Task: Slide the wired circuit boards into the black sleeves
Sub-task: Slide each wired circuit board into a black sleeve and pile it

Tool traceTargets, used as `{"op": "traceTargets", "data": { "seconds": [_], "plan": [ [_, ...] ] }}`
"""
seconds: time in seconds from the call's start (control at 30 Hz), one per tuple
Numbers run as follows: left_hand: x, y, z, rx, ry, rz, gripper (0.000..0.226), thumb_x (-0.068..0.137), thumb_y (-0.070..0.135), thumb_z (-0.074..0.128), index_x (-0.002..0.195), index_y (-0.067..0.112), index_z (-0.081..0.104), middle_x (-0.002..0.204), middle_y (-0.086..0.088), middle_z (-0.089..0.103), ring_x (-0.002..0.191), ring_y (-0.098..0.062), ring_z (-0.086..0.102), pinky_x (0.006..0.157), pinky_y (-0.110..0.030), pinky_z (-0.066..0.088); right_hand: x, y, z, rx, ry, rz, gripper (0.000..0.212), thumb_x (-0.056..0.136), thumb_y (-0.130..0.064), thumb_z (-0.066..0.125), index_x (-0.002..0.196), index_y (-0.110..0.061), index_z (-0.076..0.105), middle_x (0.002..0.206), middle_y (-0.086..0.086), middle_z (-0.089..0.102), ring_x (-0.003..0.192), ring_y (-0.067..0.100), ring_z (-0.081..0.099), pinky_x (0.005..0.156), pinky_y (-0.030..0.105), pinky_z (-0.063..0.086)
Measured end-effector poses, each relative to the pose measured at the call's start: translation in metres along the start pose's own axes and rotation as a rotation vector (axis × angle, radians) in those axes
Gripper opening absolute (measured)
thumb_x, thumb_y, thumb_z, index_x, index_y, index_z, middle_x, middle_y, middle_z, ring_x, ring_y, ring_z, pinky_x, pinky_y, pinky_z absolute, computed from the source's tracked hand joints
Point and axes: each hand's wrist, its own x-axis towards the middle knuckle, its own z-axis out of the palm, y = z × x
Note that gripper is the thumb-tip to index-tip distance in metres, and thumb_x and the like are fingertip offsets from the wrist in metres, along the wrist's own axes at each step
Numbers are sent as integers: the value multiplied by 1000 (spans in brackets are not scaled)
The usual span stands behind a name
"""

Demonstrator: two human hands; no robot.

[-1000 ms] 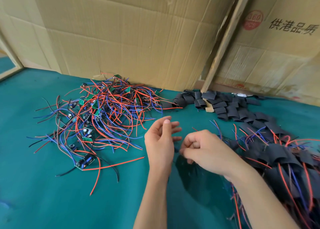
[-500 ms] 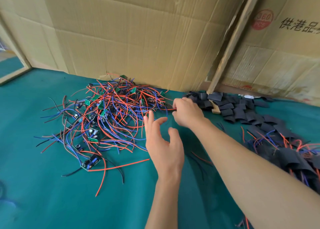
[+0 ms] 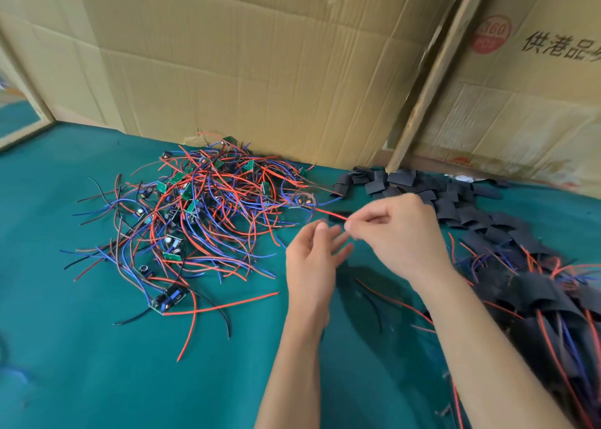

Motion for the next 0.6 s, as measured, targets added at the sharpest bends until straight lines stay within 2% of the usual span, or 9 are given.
{"op": "traceTargets", "data": {
  "seconds": [0.1,0.2,0.27,0.33,0.43,0.5,0.6],
  "plan": [
    [-1,4,3,-126,-10,-78,26,108,21,43,92,7,57,100,-16,72,87,-21,75,77,-30,62,-26,-1,-5,34,-74,-17,14,77,-21,79,69,-33,80,62,-15,72,61,2,66,63,22,51],
    [0,6,0,-215,21,-136,28,109,23,42,95,3,56,105,-22,73,95,-26,75,80,-34,62,-39,-1,-8,75,-105,-33,14,78,-17,81,71,-30,81,63,-17,72,61,-2,66,61,14,47],
    [1,6,-2,-240,26,-159,26,108,20,42,96,1,55,105,-23,72,95,-28,75,80,-35,62,-44,-2,-10,149,-141,-8,15,78,-15,81,72,-29,82,63,-13,73,60,-2,65,61,13,47],
    [1,7,-4,-263,19,-169,21,108,16,44,97,0,54,102,-23,73,92,-30,75,78,-36,63,-47,-2,-14,230,-215,31,15,78,-15,80,72,-29,82,65,-6,75,62,7,67,66,19,49],
    [2,8,-7,-271,-5,-150,4,104,6,46,103,4,49,94,-20,71,89,-33,74,73,-33,62,-50,1,-24,329,-362,70,13,79,-14,80,72,-25,82,67,2,76,65,8,69,69,16,50],
    [3,7,-8,-240,-6,-142,8,102,2,48,108,8,48,97,-18,63,90,-35,73,72,-34,62,-47,4,-30,310,-445,104,9,78,-15,81,73,-22,82,69,4,76,69,11,69,78,27,53],
    [4,7,-7,-207,5,-116,8,102,2,48,98,8,51,95,-14,55,94,-33,69,74,-36,62,-38,7,-37,154,-610,126,3,78,-22,81,77,-25,83,75,1,78,75,15,71,89,42,55]
  ]
}}
